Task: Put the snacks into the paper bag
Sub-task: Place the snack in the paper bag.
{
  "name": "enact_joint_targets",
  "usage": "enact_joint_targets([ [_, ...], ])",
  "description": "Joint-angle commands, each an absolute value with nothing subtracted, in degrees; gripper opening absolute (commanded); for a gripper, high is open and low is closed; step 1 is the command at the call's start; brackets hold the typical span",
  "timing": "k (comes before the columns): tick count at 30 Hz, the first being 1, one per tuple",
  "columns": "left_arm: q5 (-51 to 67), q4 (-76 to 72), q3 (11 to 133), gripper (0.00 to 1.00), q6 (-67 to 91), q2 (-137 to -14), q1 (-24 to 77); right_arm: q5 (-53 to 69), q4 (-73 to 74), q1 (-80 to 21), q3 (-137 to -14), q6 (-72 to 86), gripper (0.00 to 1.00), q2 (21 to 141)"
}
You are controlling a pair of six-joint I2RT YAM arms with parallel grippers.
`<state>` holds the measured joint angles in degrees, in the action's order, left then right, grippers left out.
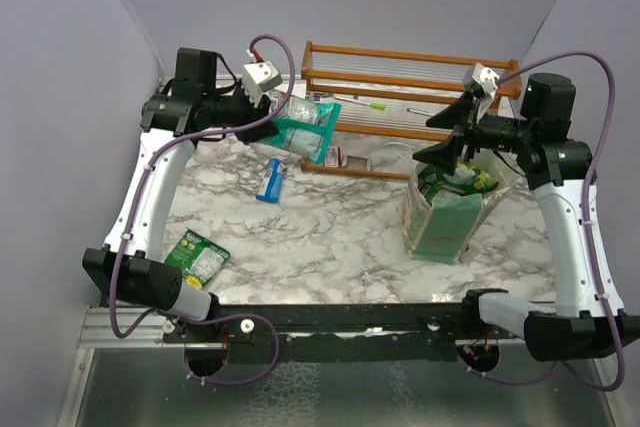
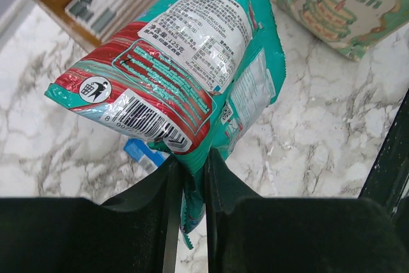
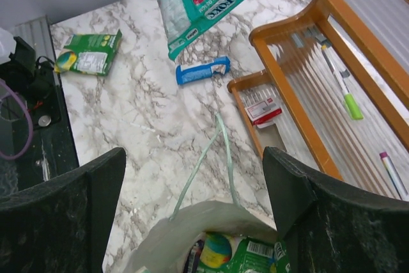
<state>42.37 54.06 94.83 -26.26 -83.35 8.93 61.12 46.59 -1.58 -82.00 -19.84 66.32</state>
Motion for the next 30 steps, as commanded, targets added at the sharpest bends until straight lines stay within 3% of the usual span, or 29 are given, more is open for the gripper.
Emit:
enact_joint_targets([
  [1, 41.5, 52.5, 104.2, 0.0, -22.0, -84.4, 15.0, 64.6, 37.3, -2.4, -81.7, -14.2, 0.88, 67.5],
  [13, 34.8, 48.4, 124.1, 0.0, -16.2, -93.8, 30.7, 64.3, 25.6, -2.6, -79.3, -2.3, 0.92, 66.4],
  [26, 34.5, 42.5, 123.2, 0.0, -12.4, -93.4, 38.2, 61.7, 13.4, -0.4, -74.4, 14.7, 0.86, 63.2],
  [30, 35.8, 42.1, 122.6, 0.0, -12.2, -92.9, 38.8, 65.4, 10.2, 0.7, -74.2, 18.0, 0.78, 62.8],
])
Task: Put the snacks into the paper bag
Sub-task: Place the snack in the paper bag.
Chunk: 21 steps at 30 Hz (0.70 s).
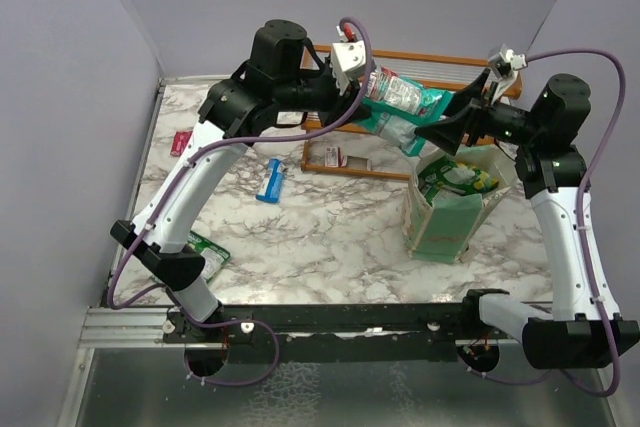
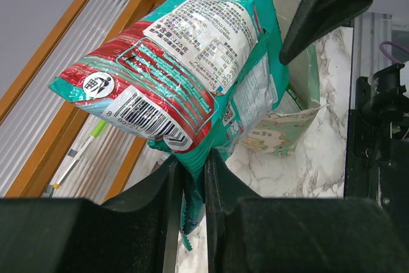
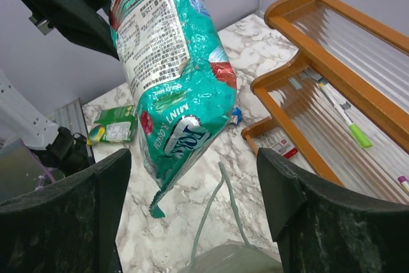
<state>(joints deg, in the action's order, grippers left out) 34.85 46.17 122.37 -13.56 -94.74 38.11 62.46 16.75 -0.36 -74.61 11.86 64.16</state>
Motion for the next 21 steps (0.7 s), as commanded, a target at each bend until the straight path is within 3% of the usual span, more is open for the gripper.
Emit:
enact_joint_targets([
  [1, 36.0, 42.0, 122.6, 0.0, -12.1, -92.9, 38.9, 65.6, 10.2, 0.8, -74.4, 18.0, 0.75, 62.8],
  [8, 38.0, 40.6, 122.3, 0.0, -10.0, -92.9, 39.5, 67.8, 7.4, 2.1, -73.0, 20.7, 0.62, 61.8],
  [16, 40.8, 39.7, 121.0, 0.0, -9.8, -92.0, 39.7, 68.9, 4.1, 3.1, -72.0, 24.4, 0.56, 62.3],
  [21, 41.8, 39.3, 120.8, 0.0, -9.5, -92.3, 39.8, 69.5, 3.2, 3.1, -71.6, 25.1, 0.45, 62.0],
])
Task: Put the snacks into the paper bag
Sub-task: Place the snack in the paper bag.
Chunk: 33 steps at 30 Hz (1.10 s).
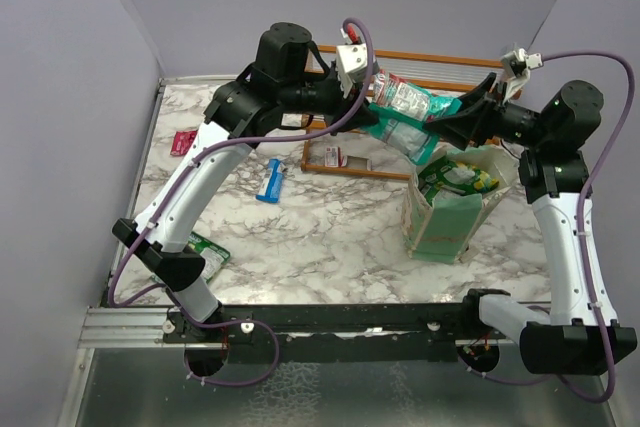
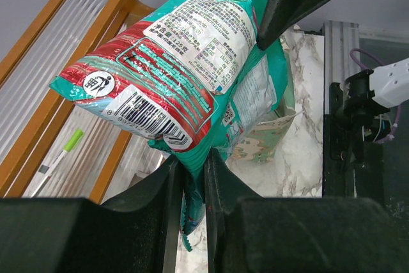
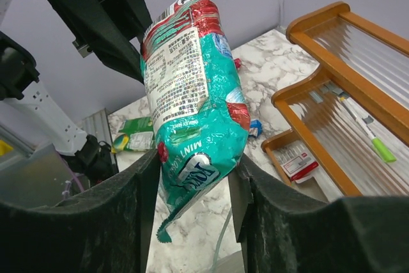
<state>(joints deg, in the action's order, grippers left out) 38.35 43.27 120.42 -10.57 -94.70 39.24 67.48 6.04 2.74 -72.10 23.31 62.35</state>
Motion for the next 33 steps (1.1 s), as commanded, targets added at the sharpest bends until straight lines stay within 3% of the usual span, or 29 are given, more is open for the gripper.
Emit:
enact_joint_targets([
  [1, 42.0, 39.2, 120.6, 0.0, -9.4, -92.3, 39.9, 69.3, 3.1, 3.1, -71.3, 25.1, 0.41, 61.7],
  [9, 44.0, 37.9, 118.8, 0.0, -8.3, -91.5, 39.9, 67.5, 4.5, 4.4, -70.0, 23.3, 0.09, 58.6],
  [12, 45.0, 37.0, 117.2, 0.09, -8.0, -90.6, 39.9, 66.4, 6.6, 5.8, -69.9, 21.1, 0.02, 56.7],
  [18, 45.0, 36.3, 114.0, 0.29, -9.2, -88.1, 39.9, 65.4, 10.4, 8.5, -69.8, 17.1, 0.01, 53.2],
  [25, 41.8, 39.5, 111.8, 0.65, -14.4, -83.8, 39.8, 64.5, 18.8, 11.0, -73.4, 10.5, 0.01, 51.7],
  [33, 38.2, 42.7, 109.4, 0.8, -18.4, -80.0, 37.3, 51.3, 44.2, 12.0, -87.7, -16.4, 0.01, 53.4],
])
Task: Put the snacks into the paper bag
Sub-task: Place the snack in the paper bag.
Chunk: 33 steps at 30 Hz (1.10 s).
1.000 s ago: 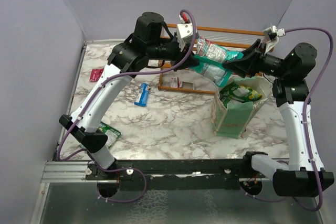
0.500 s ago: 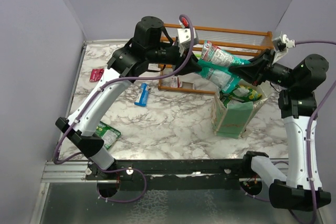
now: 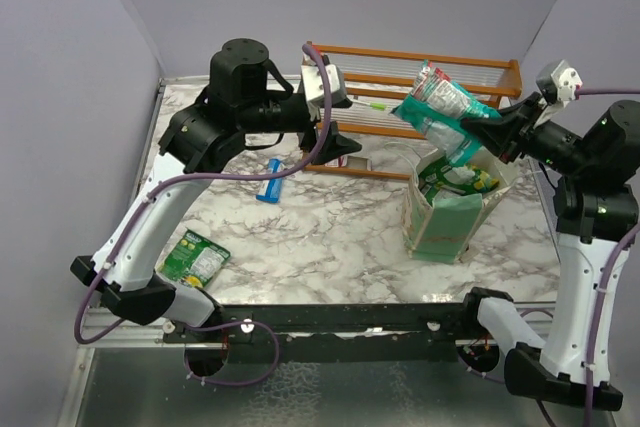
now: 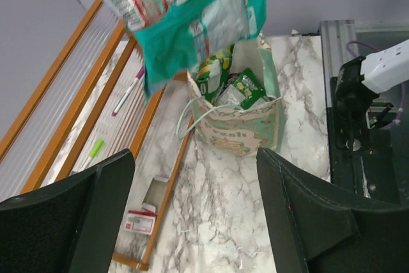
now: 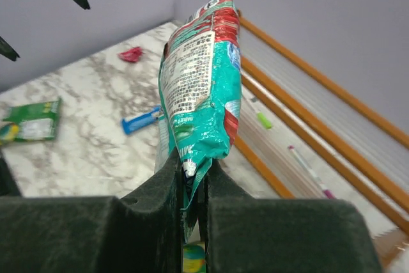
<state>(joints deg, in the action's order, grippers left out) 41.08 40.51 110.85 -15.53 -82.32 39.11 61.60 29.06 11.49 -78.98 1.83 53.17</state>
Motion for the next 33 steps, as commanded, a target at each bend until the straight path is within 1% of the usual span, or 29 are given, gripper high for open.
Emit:
enact_joint_targets([
  [1, 37.8, 42.9, 109.0, 0.81, -18.6, -79.5, 36.9, 49.2, 47.8, 12.0, -89.5, -20.0, 0.01, 53.7],
  [4, 36.2, 43.7, 107.9, 0.85, -19.9, -78.5, 35.5, 44.1, 55.4, 12.0, -92.3, -28.8, 0.01, 52.9],
  [7, 34.4, 44.7, 107.1, 0.9, -21.3, -77.8, 34.5, 39.9, 58.9, 12.1, -90.7, -35.0, 0.01, 50.5],
  [10, 32.4, 45.0, 105.9, 0.92, -22.2, -77.3, 33.5, 37.3, 62.0, 12.2, -88.7, -39.4, 0.01, 49.5],
  [15, 31.8, 44.0, 103.7, 0.93, -22.0, -76.5, 30.6, 36.2, 67.3, 12.2, -87.6, -44.2, 0.01, 48.5],
  [21, 31.5, 43.3, 102.0, 0.93, -22.2, -76.3, 28.4, 34.3, 69.7, 12.2, -86.7, -47.5, 0.01, 47.5],
  [27, 32.9, 42.6, 100.8, 0.93, -21.7, -75.6, 26.3, 32.4, 73.8, 12.2, -89.7, -51.2, 0.01, 50.5],
  [33, 32.1, 42.7, 101.0, 0.93, -22.7, -75.8, 25.6, 33.2, 77.6, 12.2, -93.5, -59.6, 0.01, 55.6],
])
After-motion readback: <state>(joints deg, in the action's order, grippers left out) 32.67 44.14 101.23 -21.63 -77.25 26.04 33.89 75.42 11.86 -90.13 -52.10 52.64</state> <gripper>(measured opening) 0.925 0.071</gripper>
